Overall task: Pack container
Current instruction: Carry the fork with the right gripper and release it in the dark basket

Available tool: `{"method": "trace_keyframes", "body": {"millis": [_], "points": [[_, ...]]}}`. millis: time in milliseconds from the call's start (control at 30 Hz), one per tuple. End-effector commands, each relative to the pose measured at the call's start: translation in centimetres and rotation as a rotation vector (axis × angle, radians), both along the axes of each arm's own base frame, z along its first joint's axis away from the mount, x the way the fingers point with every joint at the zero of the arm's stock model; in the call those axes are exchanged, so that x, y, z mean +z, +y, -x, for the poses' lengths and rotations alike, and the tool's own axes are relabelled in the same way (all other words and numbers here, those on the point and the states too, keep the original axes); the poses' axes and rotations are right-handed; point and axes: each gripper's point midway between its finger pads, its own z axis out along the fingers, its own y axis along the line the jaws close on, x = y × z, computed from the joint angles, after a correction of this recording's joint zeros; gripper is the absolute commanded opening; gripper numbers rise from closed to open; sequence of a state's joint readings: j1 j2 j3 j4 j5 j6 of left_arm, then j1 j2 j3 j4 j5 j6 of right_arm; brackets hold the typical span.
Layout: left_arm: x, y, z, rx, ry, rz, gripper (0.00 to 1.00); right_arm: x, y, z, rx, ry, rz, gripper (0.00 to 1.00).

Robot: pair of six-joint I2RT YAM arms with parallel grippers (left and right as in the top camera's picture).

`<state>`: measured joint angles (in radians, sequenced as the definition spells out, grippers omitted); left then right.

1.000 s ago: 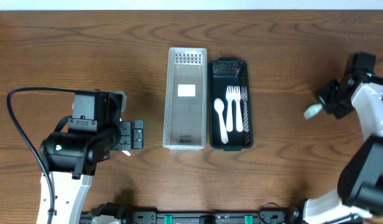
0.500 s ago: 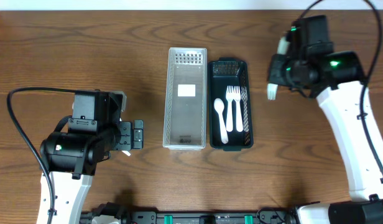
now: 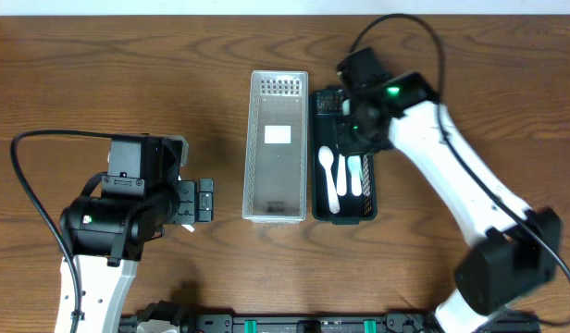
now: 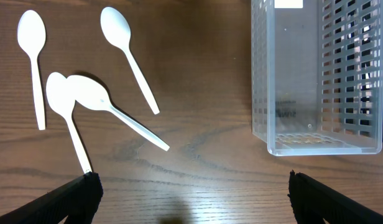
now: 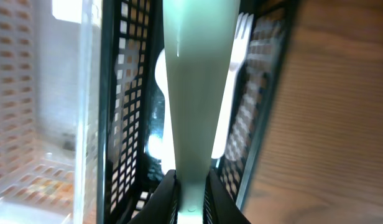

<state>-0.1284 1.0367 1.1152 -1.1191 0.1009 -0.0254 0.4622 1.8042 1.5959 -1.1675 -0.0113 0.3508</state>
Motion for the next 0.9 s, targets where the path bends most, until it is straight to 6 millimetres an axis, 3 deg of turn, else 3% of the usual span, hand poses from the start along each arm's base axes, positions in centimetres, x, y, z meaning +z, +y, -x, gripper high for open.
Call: {"method": "trace_keyframes", "body": {"millis": [0, 167, 333, 600, 700, 800, 867], "points": [[0.6, 0.0, -0.1, -0.001, -0.020, -0.004, 0.98, -3.0, 1.3, 0.0, 0.045, 0.065, 0.032, 0.01], [0.6, 0.0, -0.1, -0.001, -0.020, -0.005, 0.98, -7.2, 2.4, 0.0, 0.061, 0.145, 0.051, 0.01], [0.6, 0.0, -0.1, -0.001, -0.020, -0.005, 0.98, -9.6, 2.5, 0.0, 0.065, 0.186, 0.073, 0.02], [0.6, 0.0, -0.1, -0.001, -0.020, -0.005, 0.98, -10.4, 2.5, 0.2, 0.065, 0.206, 0.084, 0.29], [0.6, 0.0, -0.1, -0.001, -0.020, -0.005, 0.98, -10.4, 2.5, 0.2, 0.065, 0.206, 0.084, 0.30], [0.6, 0.0, -0.1, -0.001, -0.020, -0.005, 0.98, -10.4, 2.4, 0.1, 0.064, 0.202, 0.087, 0.16], [0.6, 0.1, -0.1, -0.001, -0.018, -0.005, 0.98, -10.1, 2.3, -0.4, 0.057, 0.189, 0.084, 0.12]]}}
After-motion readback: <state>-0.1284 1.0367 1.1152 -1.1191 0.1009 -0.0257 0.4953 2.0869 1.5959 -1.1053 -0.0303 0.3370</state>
